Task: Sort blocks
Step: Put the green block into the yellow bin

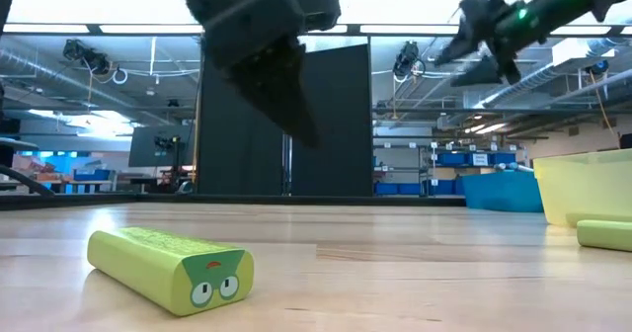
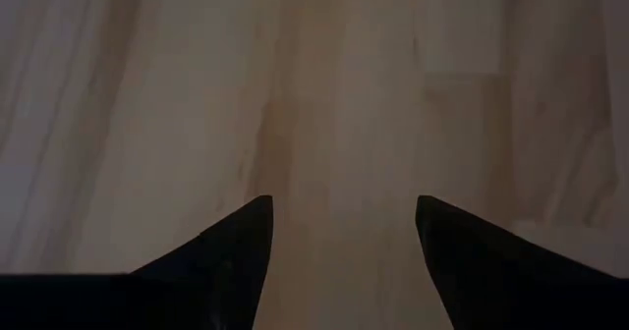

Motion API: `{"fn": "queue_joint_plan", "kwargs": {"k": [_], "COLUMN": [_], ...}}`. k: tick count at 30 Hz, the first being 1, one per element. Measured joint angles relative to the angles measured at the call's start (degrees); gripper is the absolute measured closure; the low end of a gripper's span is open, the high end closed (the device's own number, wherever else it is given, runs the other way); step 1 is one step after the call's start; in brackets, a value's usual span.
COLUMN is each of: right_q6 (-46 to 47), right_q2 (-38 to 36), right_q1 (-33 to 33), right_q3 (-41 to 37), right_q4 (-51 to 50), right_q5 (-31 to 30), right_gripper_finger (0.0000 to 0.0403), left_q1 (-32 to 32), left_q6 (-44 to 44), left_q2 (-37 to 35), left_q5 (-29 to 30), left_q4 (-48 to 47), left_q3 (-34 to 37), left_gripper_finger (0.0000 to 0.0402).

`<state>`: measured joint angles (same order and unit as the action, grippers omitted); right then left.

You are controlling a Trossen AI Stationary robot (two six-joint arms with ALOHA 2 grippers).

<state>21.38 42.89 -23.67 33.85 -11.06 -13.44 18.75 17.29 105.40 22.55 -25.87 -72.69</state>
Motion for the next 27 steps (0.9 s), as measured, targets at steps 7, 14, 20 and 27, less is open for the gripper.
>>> {"fn": "queue_joint_plan", "kwargs": {"k": [7,14,20,27], "right_q6": [-0.5,-0.8,0.2,4.8], "right_q2": [1.8,7.9,14.7,28.4], "right_q1": [20.4,38.9,48.6,56.0], "right_q3": [0.0,0.0,0.0,3.2], "right_q4": [3.6,12.4,18.6,22.9], "right_q5": [-0.9,-13.4,-20.6,-21.1], "right_gripper_finger": [0.0089,0.0106,0.0112,0.0113], "left_q1": [3.7,9.2,13.5,16.2], "left_q6": [0.8,1.1,3.8,9.9], "left_q2": [0.0,0.0,0.0,0.0], "left_q5": [0.0,0.0,-0.1,2.5], "left_q4": [-0.4,-0.9,-0.7,0.7], "left_q3": [0.0,0.0,0.0,-0.9], "left_gripper_finger": [0.0144,0.0144,0.0144,0.0144]}}
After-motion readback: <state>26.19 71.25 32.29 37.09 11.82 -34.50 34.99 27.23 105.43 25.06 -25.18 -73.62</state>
